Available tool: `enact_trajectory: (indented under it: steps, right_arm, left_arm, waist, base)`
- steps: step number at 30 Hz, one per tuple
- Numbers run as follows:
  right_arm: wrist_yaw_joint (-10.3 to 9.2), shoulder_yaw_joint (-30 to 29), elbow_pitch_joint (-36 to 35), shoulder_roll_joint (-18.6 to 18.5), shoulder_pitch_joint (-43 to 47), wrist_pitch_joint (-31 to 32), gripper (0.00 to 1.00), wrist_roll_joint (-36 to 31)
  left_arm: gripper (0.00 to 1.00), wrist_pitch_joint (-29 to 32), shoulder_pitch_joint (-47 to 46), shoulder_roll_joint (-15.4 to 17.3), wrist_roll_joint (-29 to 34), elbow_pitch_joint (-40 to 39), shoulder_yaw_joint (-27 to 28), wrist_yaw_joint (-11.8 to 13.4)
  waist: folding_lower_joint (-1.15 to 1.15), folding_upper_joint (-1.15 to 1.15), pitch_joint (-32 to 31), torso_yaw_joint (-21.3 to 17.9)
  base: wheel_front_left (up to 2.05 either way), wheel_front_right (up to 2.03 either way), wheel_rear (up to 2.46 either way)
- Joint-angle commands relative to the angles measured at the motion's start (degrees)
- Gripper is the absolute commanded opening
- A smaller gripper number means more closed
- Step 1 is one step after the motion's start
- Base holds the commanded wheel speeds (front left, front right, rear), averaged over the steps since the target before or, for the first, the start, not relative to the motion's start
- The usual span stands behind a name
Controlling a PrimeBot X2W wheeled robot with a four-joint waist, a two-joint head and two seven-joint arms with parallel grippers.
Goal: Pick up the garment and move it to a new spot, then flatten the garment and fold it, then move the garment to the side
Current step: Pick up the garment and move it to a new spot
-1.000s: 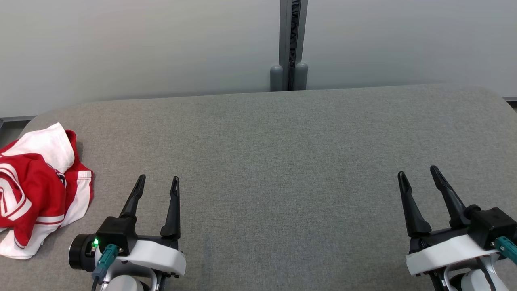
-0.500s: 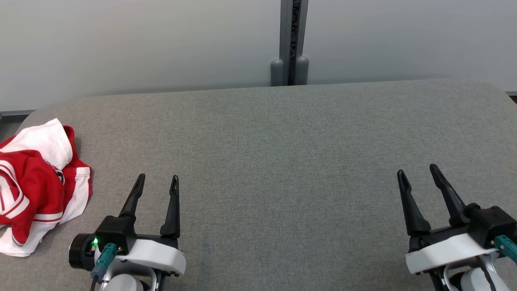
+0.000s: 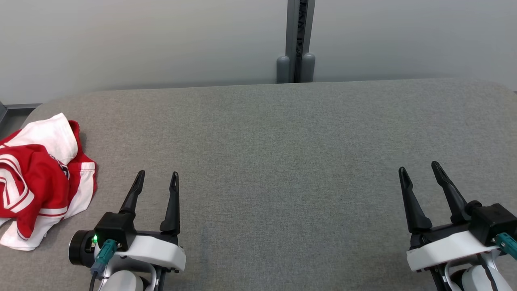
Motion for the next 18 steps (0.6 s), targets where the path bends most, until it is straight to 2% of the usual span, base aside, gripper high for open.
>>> enact_trajectory:
  steps: [1, 10, 18]
  right_arm:
    - [0.27, -0.25, 0.31, -0.38, -0.17, -0.43, 1.0, -0.53]
    - [0.27, -0.07, 0.28, 0.09, -0.65, -0.42, 1.0, -0.33]
    - [0.26, 0.19, 0.49, -0.18, -1.12, -0.41, 1.0, -0.49]
  left_arm:
    - [1.0, -0.24, -0.87, 0.27, -0.17, 0.1, 0.06, 0.38]
    - [1.0, -0.17, -1.6, 0.25, -0.17, 0.48, 0.82, 0.25]
    - [1.0, -0.17, -1.47, 0.27, -0.76, 0.29, 0.89, 0.72]
  waist:
    - [0.0, 0.0, 0.14, 0.27]
    - [0.0, 0.0, 0.88, 4.41]
    - [0.0, 0.0, 1.61, 9.89]
  base:
    - [0.0, 0.0, 0.0]
    - [0.0, 0.0, 0.0]
    - [0.0, 0.0, 0.0]
